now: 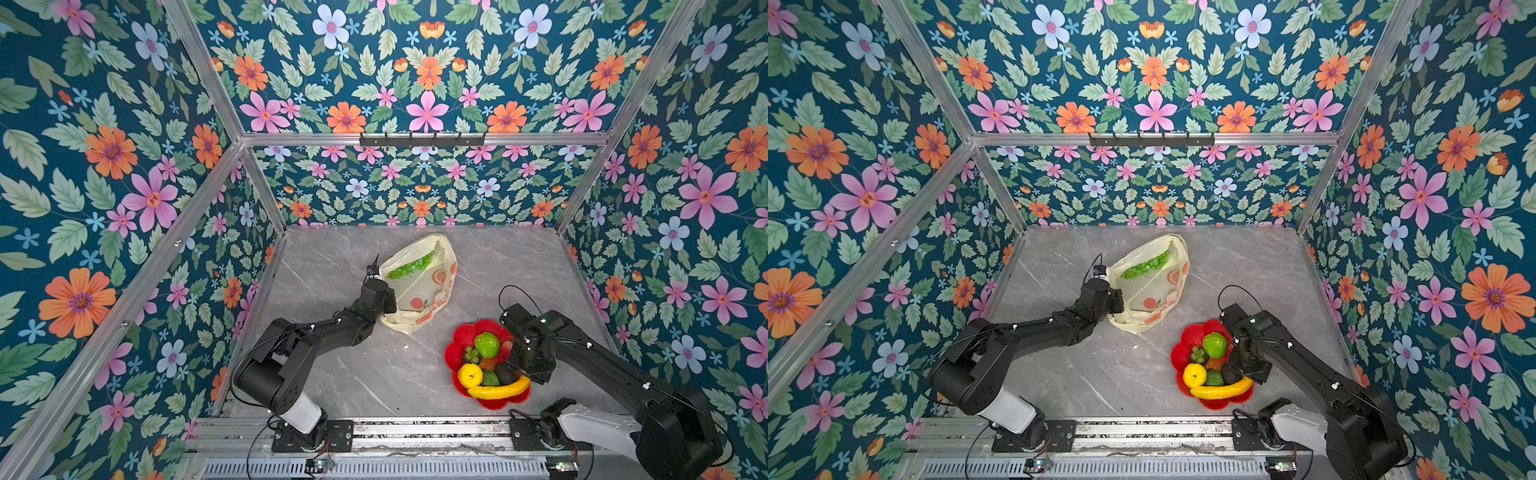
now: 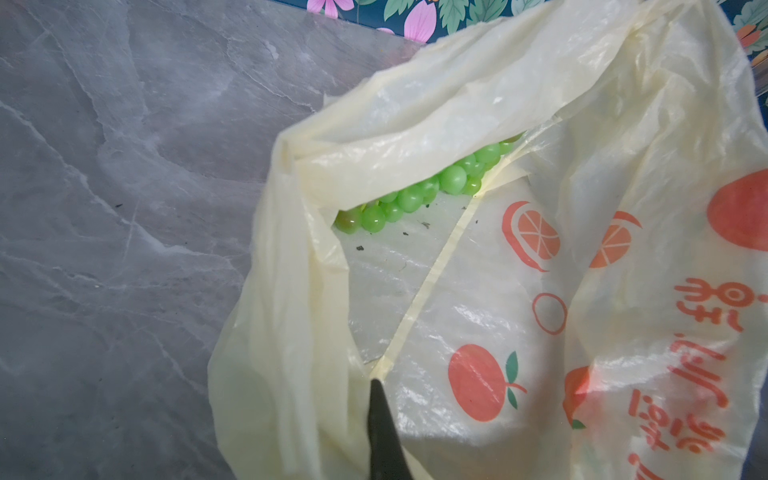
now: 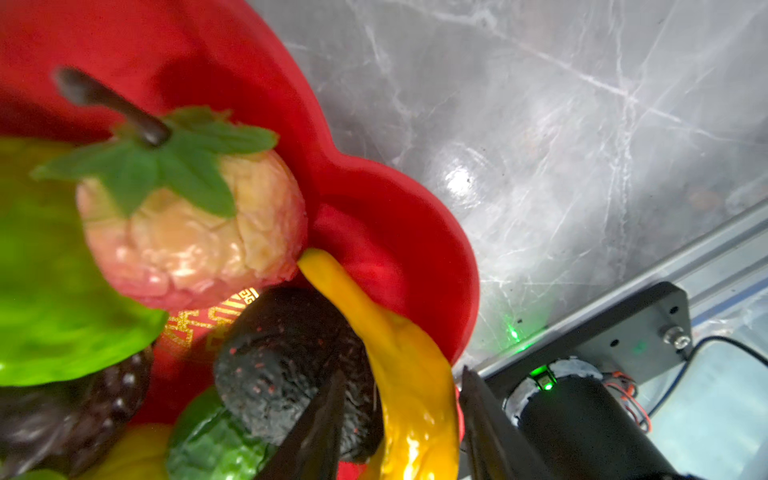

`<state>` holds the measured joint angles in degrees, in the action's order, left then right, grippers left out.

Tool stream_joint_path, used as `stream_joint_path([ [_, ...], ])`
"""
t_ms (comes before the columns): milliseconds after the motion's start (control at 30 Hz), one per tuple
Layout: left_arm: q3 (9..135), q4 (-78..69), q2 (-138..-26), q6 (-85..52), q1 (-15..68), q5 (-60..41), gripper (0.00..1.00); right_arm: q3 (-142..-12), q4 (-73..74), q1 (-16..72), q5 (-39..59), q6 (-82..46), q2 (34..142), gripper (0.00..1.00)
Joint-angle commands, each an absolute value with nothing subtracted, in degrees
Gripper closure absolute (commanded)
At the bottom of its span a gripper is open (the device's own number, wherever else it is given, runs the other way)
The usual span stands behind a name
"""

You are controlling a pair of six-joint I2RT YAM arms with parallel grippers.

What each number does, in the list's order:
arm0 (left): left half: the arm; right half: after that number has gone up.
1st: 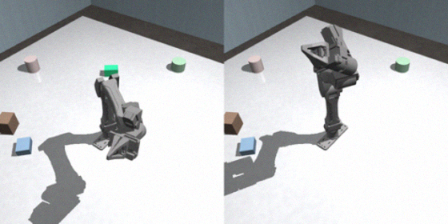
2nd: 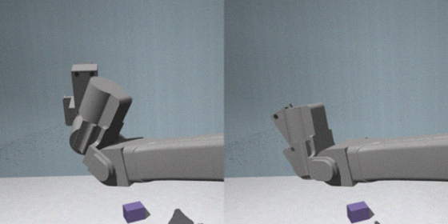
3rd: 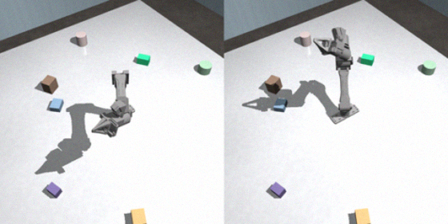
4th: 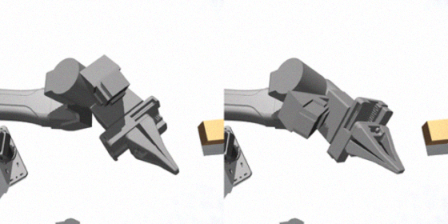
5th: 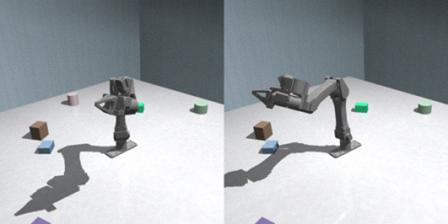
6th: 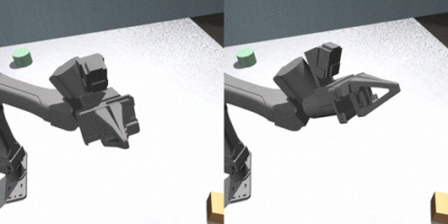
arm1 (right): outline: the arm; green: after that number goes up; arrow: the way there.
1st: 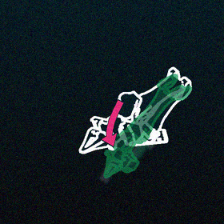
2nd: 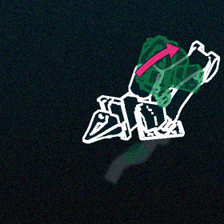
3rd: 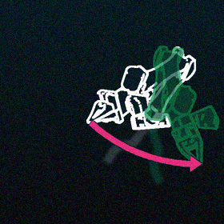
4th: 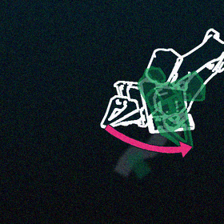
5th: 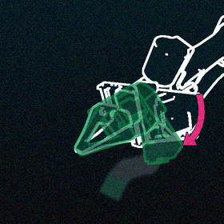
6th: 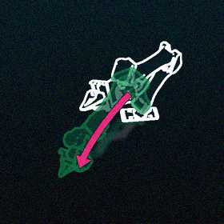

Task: Take the fake fruits out of the plastic bag
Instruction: 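Move the right gripper into the bag toward the green grapes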

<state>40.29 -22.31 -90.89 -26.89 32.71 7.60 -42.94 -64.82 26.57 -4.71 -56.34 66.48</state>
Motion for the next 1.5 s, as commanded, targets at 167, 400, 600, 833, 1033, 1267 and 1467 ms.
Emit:
stream_joint_path([
  [167,40.7,-22.6,-90.9,-26.5,32.7,7.3,0.99,-44.8,-67.8,26.6,-7.1,-55.0,65.3,0.5],
  [400,40.6,-22.8,-90.6,-26.5,32.7,6.9,0.99,-50.6,-69.6,26.6,-9.9,-50.7,64.3,0.44],
  [600,40.7,-22.9,-90.4,-27.1,32.9,5.9,0.99,-57.8,-60.9,26.8,-8.7,-44.9,64.7,0.4],
  [833,40.7,-22.3,-89.3,-29.4,33.4,5.0,1.0,-64.9,-42.2,33.0,-6.1,-44.8,71.2,0.37],
  [1033,40.1,-19.7,-86.7,-31.6,33.9,6.7,1.0,-70.3,-28.5,36.3,-2.2,-44.8,80.6,0.34],
  [1267,36.3,-14.2,-78.9,-34.1,34.0,9.7,1.0,-72.7,-18.8,37.2,1.6,-47.3,91.0,0.31],
  [1467,30.3,-12.2,-71.4,-36.4,34.2,9.5,1.0,-75.9,-14.7,38.4,6.5,-48.3,101.3,0.3],
])
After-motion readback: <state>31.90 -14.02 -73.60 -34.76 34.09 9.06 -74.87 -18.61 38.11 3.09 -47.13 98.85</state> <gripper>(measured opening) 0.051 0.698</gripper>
